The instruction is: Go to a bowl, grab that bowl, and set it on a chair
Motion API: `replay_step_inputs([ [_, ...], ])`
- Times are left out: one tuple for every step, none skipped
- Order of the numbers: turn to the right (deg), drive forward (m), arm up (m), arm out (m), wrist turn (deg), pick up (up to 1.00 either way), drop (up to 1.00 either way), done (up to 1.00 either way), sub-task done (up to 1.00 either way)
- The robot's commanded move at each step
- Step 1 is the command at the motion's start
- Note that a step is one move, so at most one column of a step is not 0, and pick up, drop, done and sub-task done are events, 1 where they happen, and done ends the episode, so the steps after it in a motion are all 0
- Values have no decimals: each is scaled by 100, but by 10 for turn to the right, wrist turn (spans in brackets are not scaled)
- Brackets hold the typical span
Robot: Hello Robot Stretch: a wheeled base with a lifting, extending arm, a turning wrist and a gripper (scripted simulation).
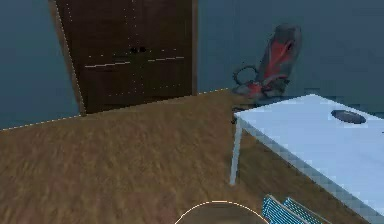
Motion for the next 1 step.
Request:
replay_step_inputs([
  [450, 0, 0, 0, 0, 0, 0, 0, 0],
])
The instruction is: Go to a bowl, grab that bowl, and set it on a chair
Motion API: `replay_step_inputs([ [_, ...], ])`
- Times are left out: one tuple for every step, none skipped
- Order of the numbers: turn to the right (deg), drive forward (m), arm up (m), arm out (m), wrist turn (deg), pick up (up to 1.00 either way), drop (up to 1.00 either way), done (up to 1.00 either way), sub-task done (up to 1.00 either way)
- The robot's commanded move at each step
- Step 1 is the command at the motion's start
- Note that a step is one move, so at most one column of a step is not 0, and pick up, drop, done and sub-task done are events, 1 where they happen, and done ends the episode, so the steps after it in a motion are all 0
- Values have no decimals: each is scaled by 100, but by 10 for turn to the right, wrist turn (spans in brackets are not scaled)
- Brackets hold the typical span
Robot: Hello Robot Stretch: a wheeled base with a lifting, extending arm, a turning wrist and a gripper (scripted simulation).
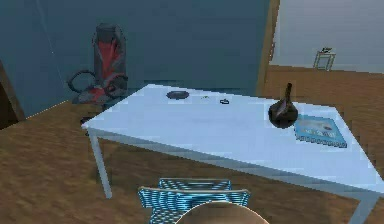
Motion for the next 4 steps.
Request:
replay_step_inputs([
  [180, 0, 0, 0, 0, 0, 0, 0, 0],
  [-450, 0, 0, 0, 0, 0, 0, 0, 0],
  [-450, 0, 0, 0, 0, 0, 0, 0, 0],
  [-60, 0, 0, 0, 0, 0, 0, 0, 0],
])
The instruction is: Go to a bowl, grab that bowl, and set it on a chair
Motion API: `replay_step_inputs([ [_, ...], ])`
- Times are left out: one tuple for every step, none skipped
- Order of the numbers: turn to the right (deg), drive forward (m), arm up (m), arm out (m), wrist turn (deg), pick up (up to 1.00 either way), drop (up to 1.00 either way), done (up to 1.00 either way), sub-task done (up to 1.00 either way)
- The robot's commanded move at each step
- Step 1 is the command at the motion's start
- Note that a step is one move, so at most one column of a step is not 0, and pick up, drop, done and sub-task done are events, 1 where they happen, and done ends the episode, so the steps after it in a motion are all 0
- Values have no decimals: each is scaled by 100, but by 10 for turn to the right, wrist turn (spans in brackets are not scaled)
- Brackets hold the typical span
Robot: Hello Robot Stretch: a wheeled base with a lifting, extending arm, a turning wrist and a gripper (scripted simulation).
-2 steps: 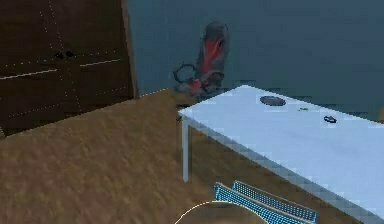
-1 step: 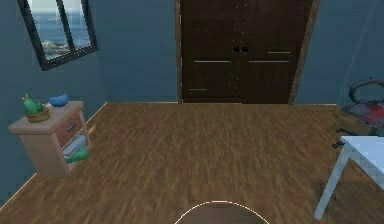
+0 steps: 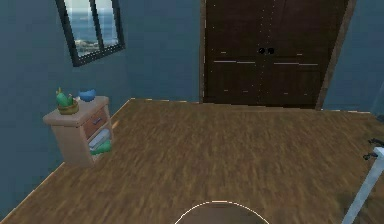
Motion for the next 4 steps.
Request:
replay_step_inputs([
  [0, 0, 0, 48, 0, 0, 0, 0, 0],
  [0, 0, 0, 0, 450, 0, 0, 0, 0],
  [0, 0, 0, 0, 390, 0, 0, 0, 0],
  [0, 0, -38, 0, 0, 0, 0, 0, 0],
])
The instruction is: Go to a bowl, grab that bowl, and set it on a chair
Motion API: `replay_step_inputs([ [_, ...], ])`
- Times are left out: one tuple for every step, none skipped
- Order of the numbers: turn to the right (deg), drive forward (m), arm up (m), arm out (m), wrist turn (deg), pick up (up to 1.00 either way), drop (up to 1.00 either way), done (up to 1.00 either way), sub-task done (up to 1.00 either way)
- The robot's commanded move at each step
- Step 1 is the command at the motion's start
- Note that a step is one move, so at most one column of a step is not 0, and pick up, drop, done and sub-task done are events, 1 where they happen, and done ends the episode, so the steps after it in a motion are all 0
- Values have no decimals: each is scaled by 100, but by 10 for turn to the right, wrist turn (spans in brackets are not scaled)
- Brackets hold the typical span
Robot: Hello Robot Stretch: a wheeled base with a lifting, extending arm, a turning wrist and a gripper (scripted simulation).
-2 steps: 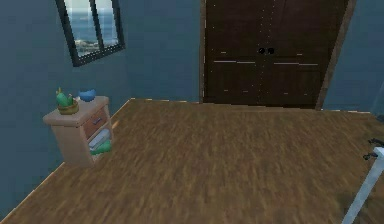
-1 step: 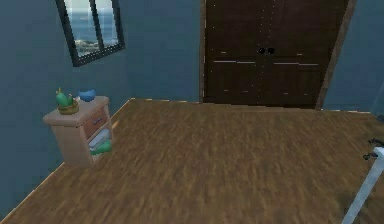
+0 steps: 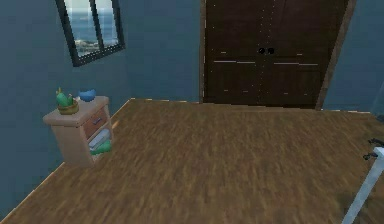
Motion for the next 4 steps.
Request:
replay_step_inputs([
  [0, 0, -50, 0, 0, 0, 0, 0, 0],
  [0, 0, 0, 0, 0, 0, 100, 0, 0],
  [0, 0, 0, -10, 0, 0, 0, 0, 0],
  [0, 0, 0, 0, 0, 0, 0, 100, 0],
])
